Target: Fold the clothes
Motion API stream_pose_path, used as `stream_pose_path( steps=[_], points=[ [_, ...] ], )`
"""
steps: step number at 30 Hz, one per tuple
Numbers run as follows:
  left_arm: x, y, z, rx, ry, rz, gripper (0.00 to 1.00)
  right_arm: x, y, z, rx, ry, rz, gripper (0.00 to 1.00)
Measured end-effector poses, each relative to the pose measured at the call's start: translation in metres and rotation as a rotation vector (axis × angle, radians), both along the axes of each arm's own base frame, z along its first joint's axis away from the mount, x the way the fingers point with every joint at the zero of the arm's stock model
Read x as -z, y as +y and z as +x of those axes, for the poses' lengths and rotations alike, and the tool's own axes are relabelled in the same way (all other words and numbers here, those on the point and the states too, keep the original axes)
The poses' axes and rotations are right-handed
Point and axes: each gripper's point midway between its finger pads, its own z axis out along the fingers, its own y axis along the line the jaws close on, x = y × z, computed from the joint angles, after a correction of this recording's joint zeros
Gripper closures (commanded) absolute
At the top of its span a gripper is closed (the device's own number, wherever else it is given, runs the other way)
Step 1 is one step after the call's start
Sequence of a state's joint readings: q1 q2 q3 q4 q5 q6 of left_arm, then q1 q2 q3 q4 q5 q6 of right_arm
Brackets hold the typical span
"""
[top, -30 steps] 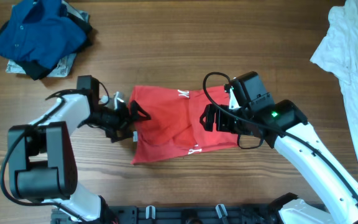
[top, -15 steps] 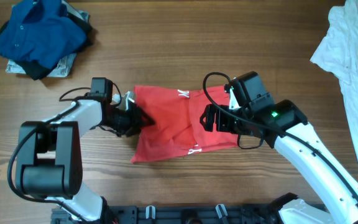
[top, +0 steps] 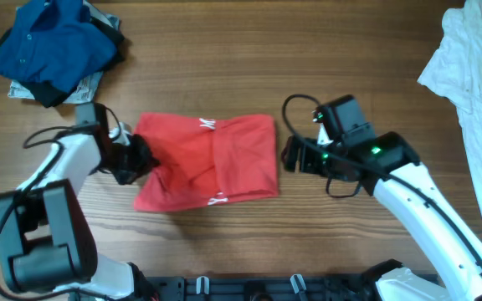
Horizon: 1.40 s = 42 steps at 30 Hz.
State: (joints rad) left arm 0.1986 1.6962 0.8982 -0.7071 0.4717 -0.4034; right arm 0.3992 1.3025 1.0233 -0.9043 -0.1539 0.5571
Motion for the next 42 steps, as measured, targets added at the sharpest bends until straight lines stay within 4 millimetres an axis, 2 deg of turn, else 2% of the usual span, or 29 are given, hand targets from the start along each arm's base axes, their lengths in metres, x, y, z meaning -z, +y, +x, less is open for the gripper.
stream_pose_path(
  steps=[3, 5, 7, 9, 10, 12, 13, 14, 16, 19, 21, 23, 25, 27, 29, 32, 34, 35, 37, 39, 40, 41, 42],
  points=[
    [-0.027, 0.014, 0.008, -0.021, 0.002, 0.057, 0.96, 0.000, -0.036, 0.016, 0.119, -0.008, -0.020, 0.00],
    [-0.047, 0.015, 0.012, -0.016, -0.005, 0.073, 0.96, 0.001, -0.049, 0.019, 0.145, -0.009, -0.036, 0.01],
    [-0.077, 0.011, 0.022, 0.004, -0.076, 0.097, 0.96, 0.002, -0.060, 0.020, 0.166, -0.011, -0.066, 0.01],
    [-0.106, -0.002, 0.030, 0.048, -0.162, 0.111, 0.96, 0.003, -0.063, 0.021, 0.170, -0.017, -0.087, 0.01],
    [-0.122, -0.024, 0.030, 0.115, -0.217, 0.115, 0.96, 0.005, -0.065, 0.021, 0.173, -0.015, -0.099, 0.01],
    [-0.128, -0.057, 0.023, 0.217, -0.245, 0.110, 0.96, 0.010, -0.066, 0.019, 0.173, 0.000, -0.108, 0.00],
    [-0.128, -0.071, 0.019, 0.261, -0.249, 0.110, 0.96, 0.017, -0.067, 0.018, 0.172, 0.018, -0.113, 0.00],
    [-0.128, -0.095, 0.012, 0.341, -0.258, 0.106, 0.95, 0.031, -0.067, 0.013, 0.170, 0.060, -0.126, 0.01],
    [-0.125, -0.117, 0.004, 0.412, -0.257, 0.125, 0.94, 0.049, -0.066, 0.007, 0.161, 0.121, -0.129, 0.01],
    [-0.107, -0.141, -0.004, 0.488, -0.221, 0.155, 0.91, 0.052, -0.064, 0.008, 0.158, 0.131, -0.121, 0.00],
    [-0.097, -0.152, -0.001, 0.511, -0.220, 0.161, 0.91, 0.052, -0.063, 0.008, 0.156, 0.132, -0.114, 0.00],
    [-0.075, -0.168, 0.002, 0.551, -0.197, 0.166, 0.90, 0.052, -0.062, 0.008, 0.155, 0.133, -0.110, 0.00],
    [-0.059, -0.176, 0.001, 0.578, -0.168, 0.172, 0.53, 0.052, -0.061, 0.008, 0.153, 0.133, -0.107, 0.01],
    [-0.045, -0.183, -0.004, 0.604, -0.135, 0.175, 0.41, 0.052, -0.060, 0.007, 0.152, 0.135, -0.101, 0.00],
    [-0.036, -0.190, -0.011, 0.629, -0.112, 0.178, 0.37, 0.052, -0.060, 0.008, 0.151, 0.132, -0.098, 0.00],
    [-0.039, -0.192, -0.010, 0.633, -0.117, 0.177, 0.34, 0.051, -0.059, 0.010, 0.150, 0.124, -0.092, 0.01],
    [-0.053, -0.194, -0.006, 0.631, -0.141, 0.172, 0.21, 0.051, -0.059, 0.010, 0.151, 0.123, -0.092, 0.01],
    [-0.066, -0.196, -0.003, 0.627, -0.172, 0.165, 0.15, 0.051, -0.059, 0.010, 0.151, 0.123, -0.092, 0.00],
    [-0.113, -0.202, 0.007, 0.617, -0.302, 0.139, 0.01, 0.051, -0.059, 0.011, 0.151, 0.123, -0.092, 0.00],
    [-0.154, -0.202, 0.008, 0.601, -0.415, 0.119, 0.00, 0.051, -0.059, 0.011, 0.151, 0.123, -0.092, 0.01],
    [-0.171, -0.195, 0.006, 0.584, -0.454, 0.123, 0.00, 0.051, -0.059, 0.011, 0.151, 0.123, -0.092, 0.00],
    [-0.181, -0.179, 0.005, 0.540, -0.457, 0.151, 0.00, 0.051, -0.059, 0.011, 0.151, 0.123, -0.092, 0.00],
    [-0.183, -0.149, 0.011, 0.453, -0.428, 0.194, 0.00, 0.051, -0.059, 0.011, 0.151, 0.123, -0.092, 0.00]
  ],
)
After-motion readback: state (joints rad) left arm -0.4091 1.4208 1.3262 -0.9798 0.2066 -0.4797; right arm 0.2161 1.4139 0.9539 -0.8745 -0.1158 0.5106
